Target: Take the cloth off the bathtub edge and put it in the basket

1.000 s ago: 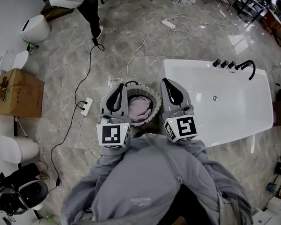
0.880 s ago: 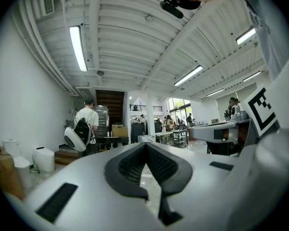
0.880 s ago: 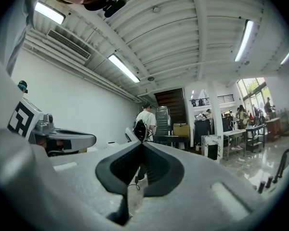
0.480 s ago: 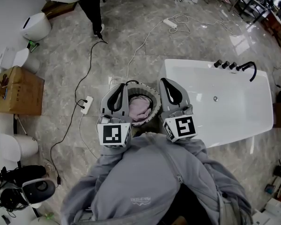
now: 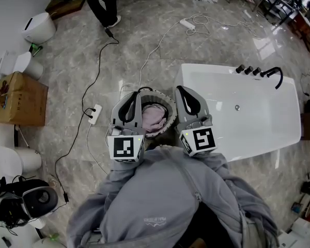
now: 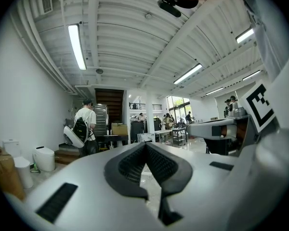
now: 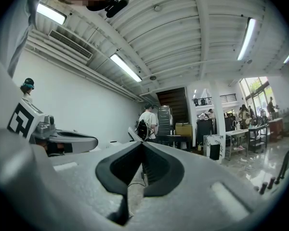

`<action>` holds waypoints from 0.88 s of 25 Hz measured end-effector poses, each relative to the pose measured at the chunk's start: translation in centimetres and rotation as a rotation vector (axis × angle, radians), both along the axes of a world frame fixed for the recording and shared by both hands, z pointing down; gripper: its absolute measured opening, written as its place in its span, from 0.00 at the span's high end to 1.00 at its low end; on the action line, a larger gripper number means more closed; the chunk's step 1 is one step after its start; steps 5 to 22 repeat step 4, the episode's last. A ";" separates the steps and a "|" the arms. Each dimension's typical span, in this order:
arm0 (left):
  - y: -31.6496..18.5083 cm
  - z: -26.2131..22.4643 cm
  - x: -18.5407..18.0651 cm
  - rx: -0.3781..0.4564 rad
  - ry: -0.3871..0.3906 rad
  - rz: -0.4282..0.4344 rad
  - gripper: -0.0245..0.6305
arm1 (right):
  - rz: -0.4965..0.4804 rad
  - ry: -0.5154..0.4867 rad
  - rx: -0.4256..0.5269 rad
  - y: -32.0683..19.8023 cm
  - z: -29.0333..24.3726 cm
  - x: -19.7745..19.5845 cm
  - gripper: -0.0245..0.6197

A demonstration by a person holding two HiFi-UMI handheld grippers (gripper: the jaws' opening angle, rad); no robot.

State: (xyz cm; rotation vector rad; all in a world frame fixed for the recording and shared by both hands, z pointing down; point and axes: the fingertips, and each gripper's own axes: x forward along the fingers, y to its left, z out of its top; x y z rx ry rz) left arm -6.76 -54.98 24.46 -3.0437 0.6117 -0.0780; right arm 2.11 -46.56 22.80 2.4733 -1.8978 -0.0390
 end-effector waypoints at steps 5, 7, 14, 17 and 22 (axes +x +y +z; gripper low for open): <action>-0.2 -0.2 0.0 0.002 0.006 0.002 0.96 | -0.002 0.002 -0.002 -0.2 0.0 -0.1 0.95; -0.2 -0.2 0.0 0.002 0.006 0.002 0.96 | -0.002 0.002 -0.002 -0.2 0.0 -0.1 0.95; -0.2 -0.2 0.0 0.002 0.006 0.002 0.96 | -0.002 0.002 -0.002 -0.2 0.0 -0.1 0.95; -0.2 -0.2 0.0 0.002 0.006 0.002 0.96 | -0.002 0.002 -0.002 -0.2 0.0 -0.1 0.95; -0.2 -0.2 0.0 0.002 0.006 0.002 0.96 | -0.002 0.002 -0.002 -0.2 0.0 -0.1 0.95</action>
